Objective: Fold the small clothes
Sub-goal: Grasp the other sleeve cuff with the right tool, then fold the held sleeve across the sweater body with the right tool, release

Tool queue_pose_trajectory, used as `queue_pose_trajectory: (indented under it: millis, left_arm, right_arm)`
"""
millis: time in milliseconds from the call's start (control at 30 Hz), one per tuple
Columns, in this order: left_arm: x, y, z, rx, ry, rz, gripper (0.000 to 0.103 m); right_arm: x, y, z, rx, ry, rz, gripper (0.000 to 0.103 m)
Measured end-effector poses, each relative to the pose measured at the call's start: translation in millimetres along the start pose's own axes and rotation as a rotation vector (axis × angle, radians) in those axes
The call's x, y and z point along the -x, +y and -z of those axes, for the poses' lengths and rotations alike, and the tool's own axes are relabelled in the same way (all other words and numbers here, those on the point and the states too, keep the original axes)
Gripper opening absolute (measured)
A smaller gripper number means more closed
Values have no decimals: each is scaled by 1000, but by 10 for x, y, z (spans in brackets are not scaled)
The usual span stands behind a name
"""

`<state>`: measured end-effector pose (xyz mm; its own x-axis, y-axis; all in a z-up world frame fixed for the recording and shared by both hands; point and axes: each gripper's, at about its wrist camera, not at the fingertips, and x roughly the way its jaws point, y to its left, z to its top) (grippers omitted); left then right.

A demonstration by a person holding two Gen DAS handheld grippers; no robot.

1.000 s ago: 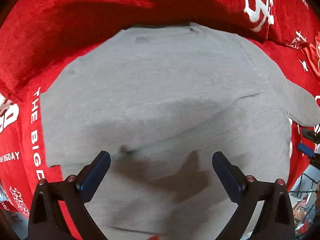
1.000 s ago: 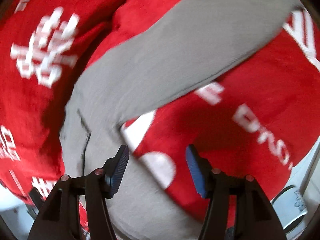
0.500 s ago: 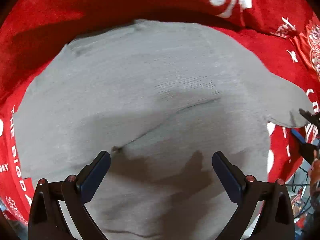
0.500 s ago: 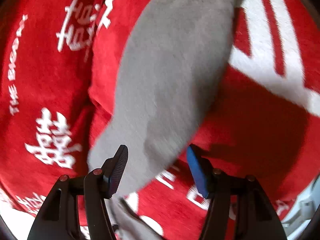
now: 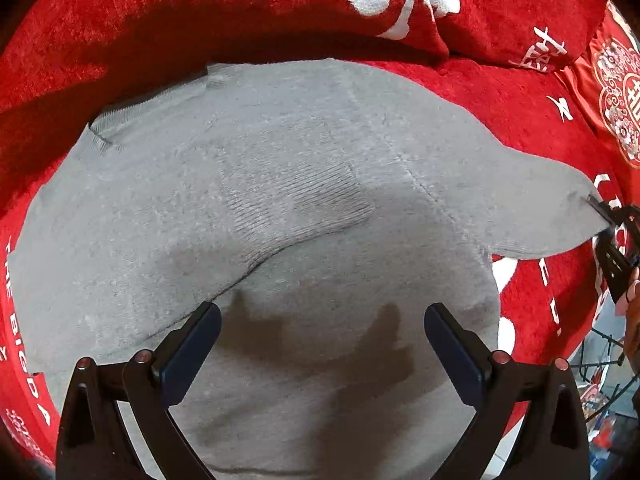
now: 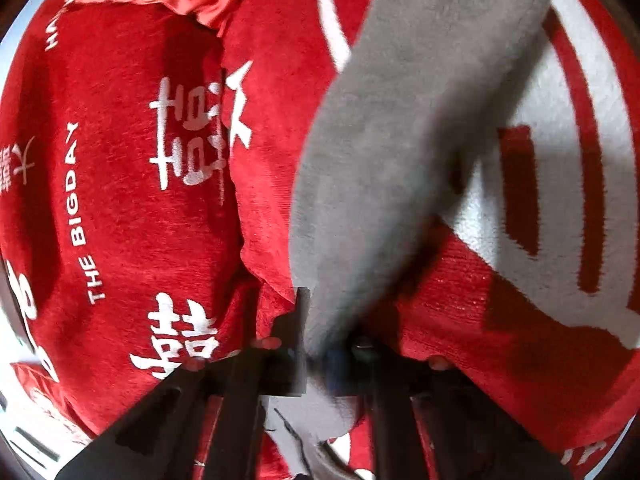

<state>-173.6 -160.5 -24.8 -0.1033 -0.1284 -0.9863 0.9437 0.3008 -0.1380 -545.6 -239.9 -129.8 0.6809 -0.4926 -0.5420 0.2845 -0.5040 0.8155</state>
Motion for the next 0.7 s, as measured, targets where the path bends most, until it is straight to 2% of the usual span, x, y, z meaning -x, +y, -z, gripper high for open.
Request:
queue_pose_trajectory:
  millis: [133, 267, 367, 533, 700]
  left_arm:
    - [162, 190, 170, 18, -9, 1, 102]
    - [238, 381, 213, 57, -20, 6, 102]
    - [300, 548, 253, 76, -27, -6, 102]
    - [523, 917, 382, 130, -78, -17, 102]
    - [597, 1334, 499, 218, -89, -28, 102]
  right_arm:
    - [-39, 132, 57, 42, 29, -79, 7]
    - [-154, 556, 243, 176, 123, -152, 7]
    - [-335, 975, 514, 309, 215, -192, 7]
    - [-839, 1683, 1271, 561, 384, -217, 7]
    - [-1461, 1996, 2307, 807, 578, -136, 7]
